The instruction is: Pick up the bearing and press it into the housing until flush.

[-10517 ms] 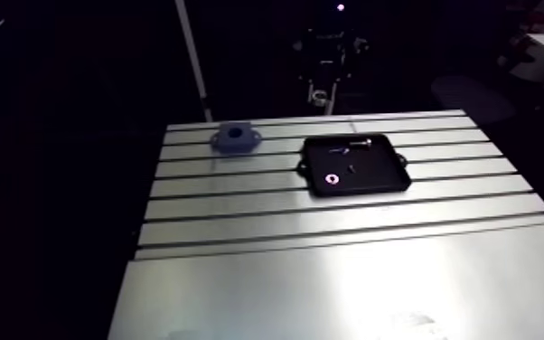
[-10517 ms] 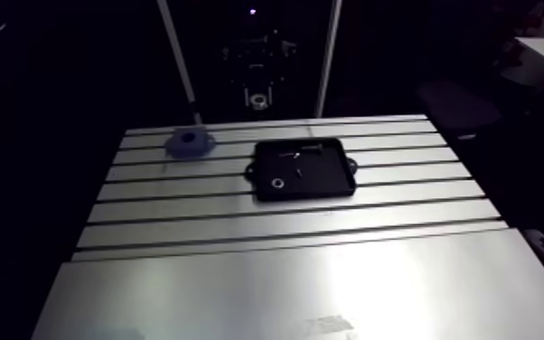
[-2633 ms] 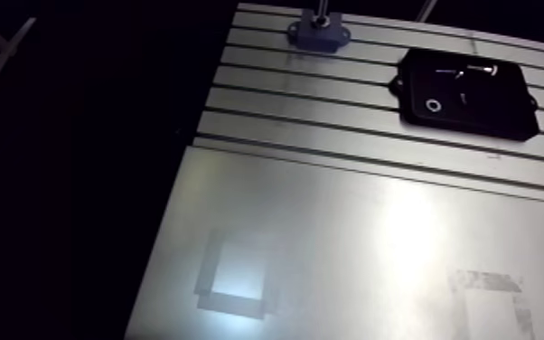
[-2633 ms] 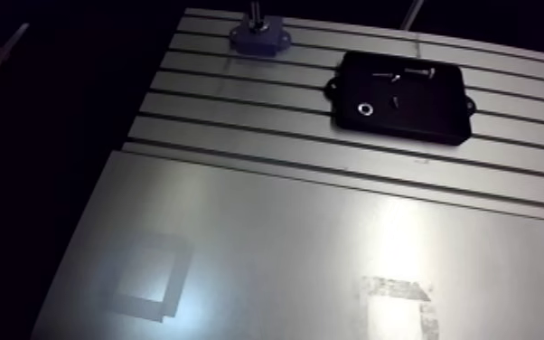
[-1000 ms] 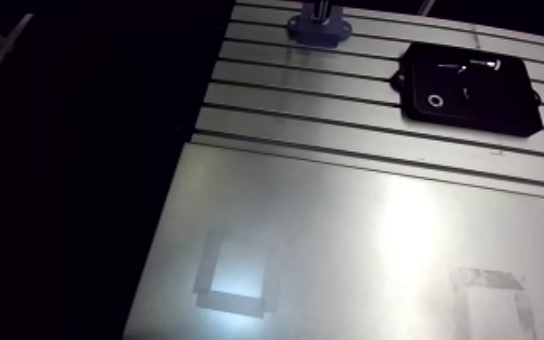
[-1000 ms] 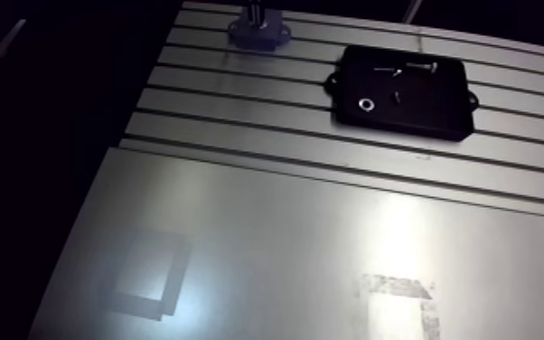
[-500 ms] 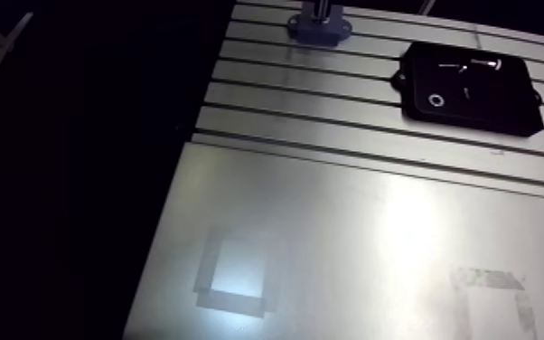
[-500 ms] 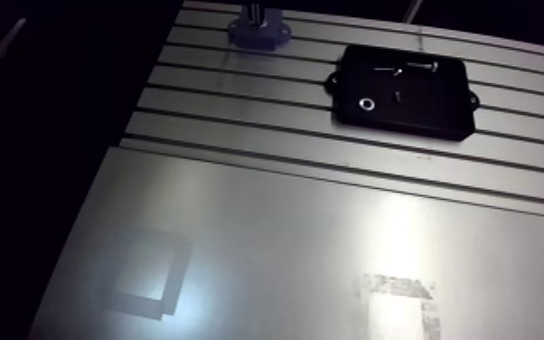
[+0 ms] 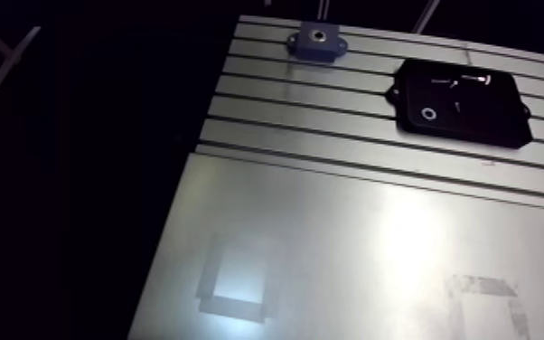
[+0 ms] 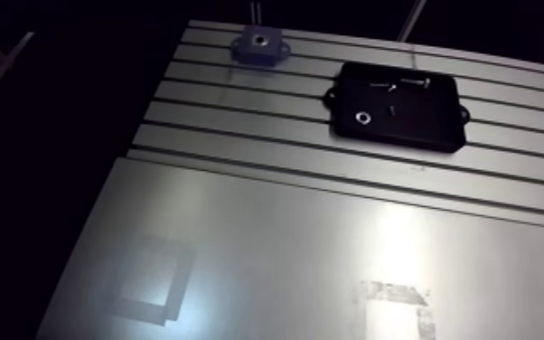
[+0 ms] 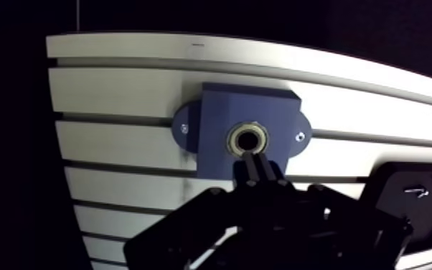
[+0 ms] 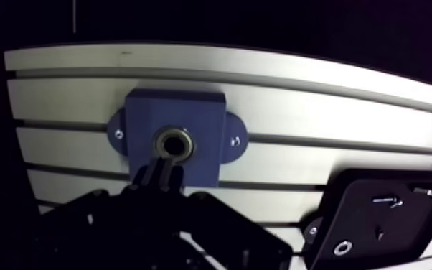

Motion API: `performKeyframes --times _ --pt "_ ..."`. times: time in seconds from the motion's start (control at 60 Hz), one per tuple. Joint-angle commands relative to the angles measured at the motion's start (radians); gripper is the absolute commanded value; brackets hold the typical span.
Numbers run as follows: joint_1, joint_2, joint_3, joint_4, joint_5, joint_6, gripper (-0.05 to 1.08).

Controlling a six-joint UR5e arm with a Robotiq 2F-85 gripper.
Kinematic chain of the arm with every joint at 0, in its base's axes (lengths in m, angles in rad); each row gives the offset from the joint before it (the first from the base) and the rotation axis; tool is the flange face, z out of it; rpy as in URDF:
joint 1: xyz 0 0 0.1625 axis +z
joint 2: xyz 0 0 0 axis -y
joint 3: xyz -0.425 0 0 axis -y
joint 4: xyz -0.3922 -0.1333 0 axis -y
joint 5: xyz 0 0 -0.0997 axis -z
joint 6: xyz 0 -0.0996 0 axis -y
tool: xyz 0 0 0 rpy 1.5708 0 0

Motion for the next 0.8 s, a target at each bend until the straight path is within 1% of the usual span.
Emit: performKeyframes --times 0.017,0.067,0.083,0.1,0.117,0.133,0.167,0.183,0.2,0.217,0.233,0.25,0.267,0.283,0.3,0.317,0.333,0.35,0.367,0.383,0.4,0.417,0.433,0.45,0.467,0.483,0.5,0.517,0.55,0.567,0.583,0.6,0.617,0.8 --pt "-0.001 -0.067 -0.007 0.102 -0.004 -0.027 0.0" --pt "-0.003 -0.082 -0.009 0.126 -0.004 -0.037 0.0" --pt "-0.004 -0.1 -0.009 0.145 -0.004 -0.043 0.0" --pt "-0.004 -0.1 -0.009 0.145 -0.004 -0.043 0.0" --pt "-0.006 -0.12 -0.01 0.162 -0.004 -0.046 0.0" --pt "-0.006 -0.12 -0.01 0.162 -0.004 -0.046 0.0" --pt "-0.007 -0.158 -0.015 0.204 -0.004 -0.049 0.0" --pt "-0.007 -0.158 -0.015 0.204 -0.004 -0.049 0.0" --pt "-0.009 -0.179 -0.019 0.235 -0.005 -0.05 0.0" --pt "-0.009 -0.179 -0.019 0.235 -0.005 -0.05 0.0" --pt "-0.01 -0.197 -0.025 0.271 -0.005 -0.051 0.0" --pt "-0.01 -0.197 -0.025 0.271 -0.005 -0.051 0.0" --pt "-0.013 -0.214 -0.027 0.308 -0.007 -0.051 0.0" --pt "-0.013 -0.214 -0.027 0.308 -0.007 -0.051 0.0" --pt "-0.016 -0.233 -0.028 0.339 -0.008 -0.052 0.0" --pt "-0.016 -0.233 -0.028 0.339 -0.008 -0.052 0.0" --pt "-0.024 -0.257 -0.024 0.362 -0.008 -0.052 0.0" --pt "-0.024 -0.257 -0.024 0.362 -0.008 -0.052 0.0" --pt "-0.032 -0.283 -0.018 0.379 -0.008 -0.054 0.0" --pt "-0.032 -0.283 -0.018 0.379 -0.008 -0.054 0.0" --pt "-0.042 -0.309 -0.012 0.392 -0.008 -0.055 0.0" --pt "-0.042 -0.309 -0.012 0.392 -0.008 -0.055 0.0" --pt "-0.054 -0.332 -0.007 0.399 -0.007 -0.063 0.0" --pt "-0.054 -0.332 -0.007 0.399 -0.007 -0.063 0.0" --pt "-0.065 -0.357 0.002 0.401 -0.006 -0.075 0.0" --pt "-0.065 -0.357 0.002 0.401 -0.006 -0.075 0.0" --pt "-0.076 -0.38 0.012 0.404 -0.007 -0.086 0.0" --pt "-0.076 -0.38 0.012 0.404 -0.007 -0.086 0.0" --pt "-0.107 -0.422 0.029 0.41 -0.005 -0.106 0.0" --pt "-0.107 -0.422 0.029 0.41 -0.005 -0.106 0.0" --pt "-0.123 -0.438 0.038 0.415 -0.007 -0.112 0.0" --pt "-0.123 -0.438 0.038 0.415 -0.007 -0.112 0.0" --pt "-0.136 -0.449 0.048 0.418 -0.007 -0.117 0.0" --pt "-0.174 -0.503 0.107 0.418 -0.007 -0.127 0.0"
